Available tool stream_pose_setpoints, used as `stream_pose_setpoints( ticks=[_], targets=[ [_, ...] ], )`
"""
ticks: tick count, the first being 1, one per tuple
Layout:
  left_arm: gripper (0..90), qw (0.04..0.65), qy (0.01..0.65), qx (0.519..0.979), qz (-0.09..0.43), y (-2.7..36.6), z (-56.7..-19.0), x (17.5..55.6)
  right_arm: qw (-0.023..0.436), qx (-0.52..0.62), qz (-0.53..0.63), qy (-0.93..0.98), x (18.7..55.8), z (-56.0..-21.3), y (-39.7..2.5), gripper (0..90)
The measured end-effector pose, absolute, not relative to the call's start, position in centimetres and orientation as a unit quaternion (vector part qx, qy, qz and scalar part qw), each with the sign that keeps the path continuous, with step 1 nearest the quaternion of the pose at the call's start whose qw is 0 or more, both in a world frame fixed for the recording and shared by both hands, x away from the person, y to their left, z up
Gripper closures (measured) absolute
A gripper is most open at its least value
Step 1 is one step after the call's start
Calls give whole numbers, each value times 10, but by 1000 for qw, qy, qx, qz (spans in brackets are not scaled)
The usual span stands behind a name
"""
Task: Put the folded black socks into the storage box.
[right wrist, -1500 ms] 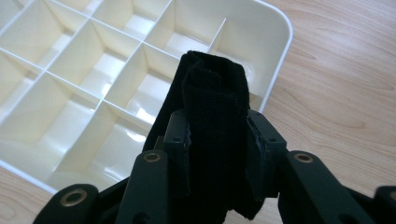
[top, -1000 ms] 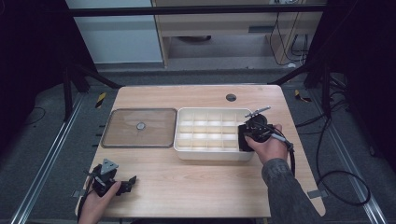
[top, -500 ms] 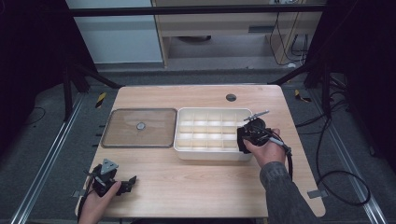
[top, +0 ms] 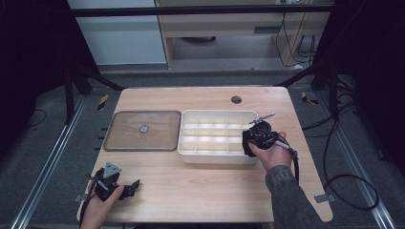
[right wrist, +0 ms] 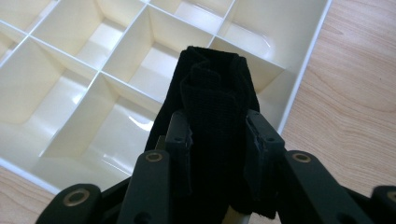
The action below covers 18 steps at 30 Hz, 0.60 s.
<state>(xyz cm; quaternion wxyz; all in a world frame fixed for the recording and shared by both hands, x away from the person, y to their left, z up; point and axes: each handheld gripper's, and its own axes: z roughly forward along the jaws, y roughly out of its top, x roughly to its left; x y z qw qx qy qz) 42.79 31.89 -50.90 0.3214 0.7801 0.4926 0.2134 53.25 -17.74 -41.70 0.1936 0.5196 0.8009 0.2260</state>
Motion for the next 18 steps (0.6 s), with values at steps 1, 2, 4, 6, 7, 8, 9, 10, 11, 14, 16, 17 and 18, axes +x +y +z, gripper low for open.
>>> stream_pose_setpoints(
  ticks=[1,2,4,6,7,8,9,10,11,14,16,17,18],
  targets=[
    [0,321,493,780,213,319,-509,428,194,520,226,801,533,-417,-177,662],
    [0,320,492,781,213,319,-509,428,193,519,226,802,532,-417,-177,661],
    [0,320,492,781,213,319,-509,428,192,518,225,803,532,-417,-177,661],
    [0,320,492,781,213,319,-509,428,192,517,224,804,533,-417,-177,661],
    [0,320,492,781,213,319,-509,428,192,515,223,805,533,-417,-177,661],
    [0,320,492,781,213,319,-509,428,192,516,223,805,533,-418,-177,661],
    [0,320,492,781,213,319,-509,428,192,515,221,806,533,-418,-177,662],
    [0,320,492,781,213,319,-509,428,192,515,221,806,533,-418,-177,662],
    [0,320,492,781,214,319,-509,428,193,515,218,807,532,-419,-176,662],
    [0,319,491,782,214,319,-509,428,193,513,215,808,532,-420,-175,662],
    [0,319,491,782,213,319,-509,428,192,514,214,808,532,-420,-175,663],
    [0,319,491,782,214,319,-509,428,195,511,212,810,532,-421,-174,664],
    [0,319,491,782,214,319,-509,428,194,511,212,810,531,-421,-174,665]
  ],
)
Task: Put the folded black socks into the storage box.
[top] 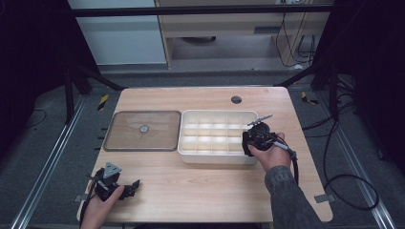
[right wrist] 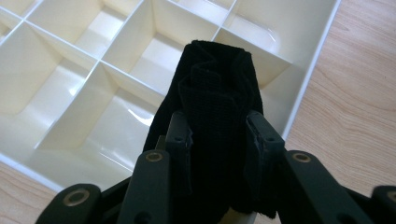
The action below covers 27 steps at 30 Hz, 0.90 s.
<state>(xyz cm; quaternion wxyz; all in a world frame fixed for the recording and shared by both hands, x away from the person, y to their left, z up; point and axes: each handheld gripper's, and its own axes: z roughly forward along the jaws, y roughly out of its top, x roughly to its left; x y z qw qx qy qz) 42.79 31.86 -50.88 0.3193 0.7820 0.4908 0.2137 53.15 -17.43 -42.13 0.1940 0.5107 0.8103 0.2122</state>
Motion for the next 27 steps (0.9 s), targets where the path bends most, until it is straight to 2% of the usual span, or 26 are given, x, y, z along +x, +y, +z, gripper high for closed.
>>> stream_pose_setpoints(
  ticks=[27],
  targets=[
    [0,318,491,783,214,318,-509,428,186,511,195,816,529,-427,-172,665]
  ],
)
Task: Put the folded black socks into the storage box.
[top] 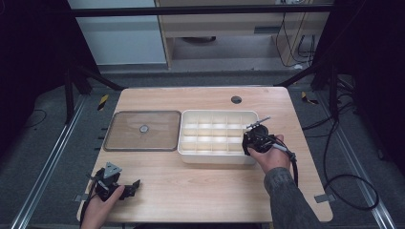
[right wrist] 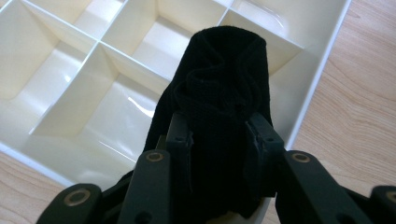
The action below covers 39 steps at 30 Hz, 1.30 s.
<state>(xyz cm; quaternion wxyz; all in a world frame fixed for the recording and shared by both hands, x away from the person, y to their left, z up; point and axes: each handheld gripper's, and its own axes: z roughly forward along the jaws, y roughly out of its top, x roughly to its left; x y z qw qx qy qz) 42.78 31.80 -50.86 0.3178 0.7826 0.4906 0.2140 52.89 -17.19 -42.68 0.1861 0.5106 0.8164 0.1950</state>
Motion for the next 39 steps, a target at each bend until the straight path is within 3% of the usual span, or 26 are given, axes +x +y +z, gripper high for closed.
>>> stream_pose_setpoints(
  ticks=[5,13,21,30,34,39],
  targets=[
    [0,317,488,784,215,318,-509,428,179,512,201,816,530,-423,-174,627],
    [0,319,490,783,213,318,-509,428,168,510,230,812,528,-405,-177,441],
    [0,320,490,782,213,318,-509,428,184,512,255,799,526,-379,-193,299],
    [0,320,490,782,213,318,-509,428,196,540,273,772,528,-363,-216,73],
    [0,321,491,781,213,317,-509,428,199,544,284,764,528,-355,-224,78],
    [0,321,491,781,213,317,-509,428,213,548,279,760,528,-343,-229,232]
  ],
)
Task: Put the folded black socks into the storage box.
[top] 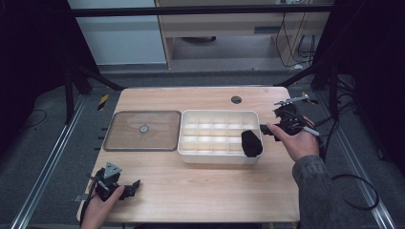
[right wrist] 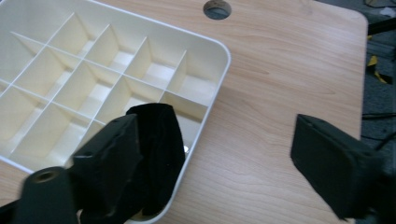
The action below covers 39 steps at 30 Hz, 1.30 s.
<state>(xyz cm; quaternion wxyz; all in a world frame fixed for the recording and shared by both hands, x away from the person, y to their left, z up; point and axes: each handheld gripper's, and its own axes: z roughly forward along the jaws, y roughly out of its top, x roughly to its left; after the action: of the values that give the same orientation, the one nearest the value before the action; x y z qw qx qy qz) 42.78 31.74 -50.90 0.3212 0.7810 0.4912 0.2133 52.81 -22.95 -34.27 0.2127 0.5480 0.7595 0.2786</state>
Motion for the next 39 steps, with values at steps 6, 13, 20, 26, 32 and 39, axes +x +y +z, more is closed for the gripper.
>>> stream_pose_setpoints(
  ticks=[6,13,20,26,32,39],
  targets=[
    [0,321,491,781,214,317,-509,428,203,552,271,762,531,-336,-230,520],
    [0,321,490,782,214,318,-509,428,178,534,263,783,538,-333,-219,865],
    [0,321,490,782,214,318,-509,428,154,524,252,799,545,-337,-202,900],
    [0,321,490,782,214,318,-509,428,149,512,247,810,549,-342,-187,900],
    [0,320,490,782,214,318,-509,428,141,508,248,813,550,-350,-180,900],
    [0,320,490,782,214,318,-509,428,137,505,246,816,547,-360,-180,900]
  ],
)
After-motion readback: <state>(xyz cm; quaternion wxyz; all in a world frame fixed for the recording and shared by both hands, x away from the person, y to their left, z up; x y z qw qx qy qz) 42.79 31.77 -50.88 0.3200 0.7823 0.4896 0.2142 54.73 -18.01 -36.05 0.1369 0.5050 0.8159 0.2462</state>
